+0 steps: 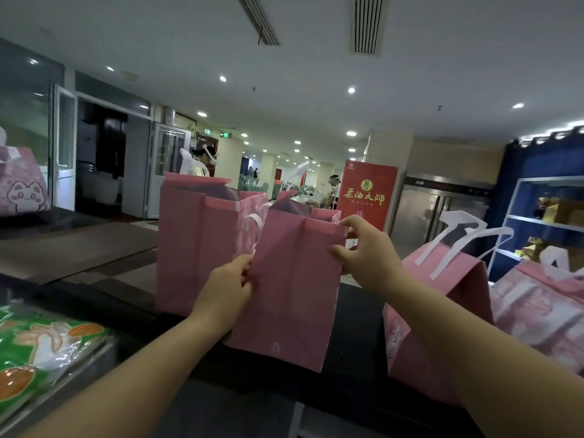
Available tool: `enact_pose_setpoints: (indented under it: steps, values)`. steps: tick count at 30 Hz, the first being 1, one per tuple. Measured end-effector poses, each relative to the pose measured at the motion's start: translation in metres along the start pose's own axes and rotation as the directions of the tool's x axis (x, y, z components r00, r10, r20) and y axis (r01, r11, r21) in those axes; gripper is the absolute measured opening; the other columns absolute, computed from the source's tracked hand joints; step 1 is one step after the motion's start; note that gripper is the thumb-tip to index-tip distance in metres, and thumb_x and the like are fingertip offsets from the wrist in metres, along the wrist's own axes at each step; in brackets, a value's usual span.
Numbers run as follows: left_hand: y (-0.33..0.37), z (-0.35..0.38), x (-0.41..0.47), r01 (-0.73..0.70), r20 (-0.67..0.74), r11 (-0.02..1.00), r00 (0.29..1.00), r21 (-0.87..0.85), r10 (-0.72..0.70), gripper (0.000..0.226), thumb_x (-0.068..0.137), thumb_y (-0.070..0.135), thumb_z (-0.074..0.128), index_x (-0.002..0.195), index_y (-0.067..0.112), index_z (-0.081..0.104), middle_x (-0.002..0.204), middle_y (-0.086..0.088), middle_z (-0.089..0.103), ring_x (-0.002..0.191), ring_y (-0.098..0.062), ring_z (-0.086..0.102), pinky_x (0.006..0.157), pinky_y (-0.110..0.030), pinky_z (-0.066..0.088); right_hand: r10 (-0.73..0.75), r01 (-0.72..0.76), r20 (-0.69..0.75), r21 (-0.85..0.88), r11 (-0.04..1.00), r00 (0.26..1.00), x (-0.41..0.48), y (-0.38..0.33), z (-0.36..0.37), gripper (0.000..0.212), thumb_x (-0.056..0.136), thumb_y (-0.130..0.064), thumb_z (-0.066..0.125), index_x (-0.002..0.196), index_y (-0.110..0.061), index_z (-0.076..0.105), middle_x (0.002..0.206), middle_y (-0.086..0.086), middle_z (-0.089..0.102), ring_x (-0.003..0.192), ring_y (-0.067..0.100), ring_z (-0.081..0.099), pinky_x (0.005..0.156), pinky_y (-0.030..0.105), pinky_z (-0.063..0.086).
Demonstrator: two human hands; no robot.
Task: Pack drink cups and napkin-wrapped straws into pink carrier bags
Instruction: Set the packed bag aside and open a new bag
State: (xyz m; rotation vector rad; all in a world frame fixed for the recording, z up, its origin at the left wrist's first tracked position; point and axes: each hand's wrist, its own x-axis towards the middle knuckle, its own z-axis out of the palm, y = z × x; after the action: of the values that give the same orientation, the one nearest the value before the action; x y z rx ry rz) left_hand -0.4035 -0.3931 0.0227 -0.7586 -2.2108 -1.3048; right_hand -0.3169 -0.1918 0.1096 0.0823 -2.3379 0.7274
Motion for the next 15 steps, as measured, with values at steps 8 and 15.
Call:
enact_pose_setpoints:
  steps: [8, 15]
  values:
    - [0.043, -0.023, -0.033, -0.116, -0.050, 0.993, 0.992, -0.016, 0.116, 0.026, 0.090, 0.020, 0.060, 0.116, 0.017, 0.061, 0.104, 0.000, 0.066, 0.084, -0.013, 0.060, 0.074, -0.028, 0.050, -0.099, 0.101, -0.124, 0.012, 0.995, 0.987, -0.045, -0.029, -0.042, 0.026, 0.085, -0.008, 0.067, 0.108, -0.016, 0.056, 0.099, 0.003, 0.063, 0.078, 0.018, 0.068, 0.069, 0.035, 0.060]
    - [0.098, -0.052, -0.105, -0.195, -0.084, 0.980, 0.978, -0.031, 0.191, 0.025, 0.088, 0.026, 0.061, 0.113, 0.021, 0.061, 0.094, 0.015, 0.060, 0.071, 0.005, 0.057, 0.055, -0.009, 0.043, -0.159, 0.175, -0.160, 0.086, 0.981, 0.974, -0.112, -0.054, -0.085, 0.031, 0.083, -0.006, 0.069, 0.107, -0.019, 0.055, 0.091, -0.006, 0.064, 0.077, 0.010, 0.070, 0.066, 0.023, 0.059]
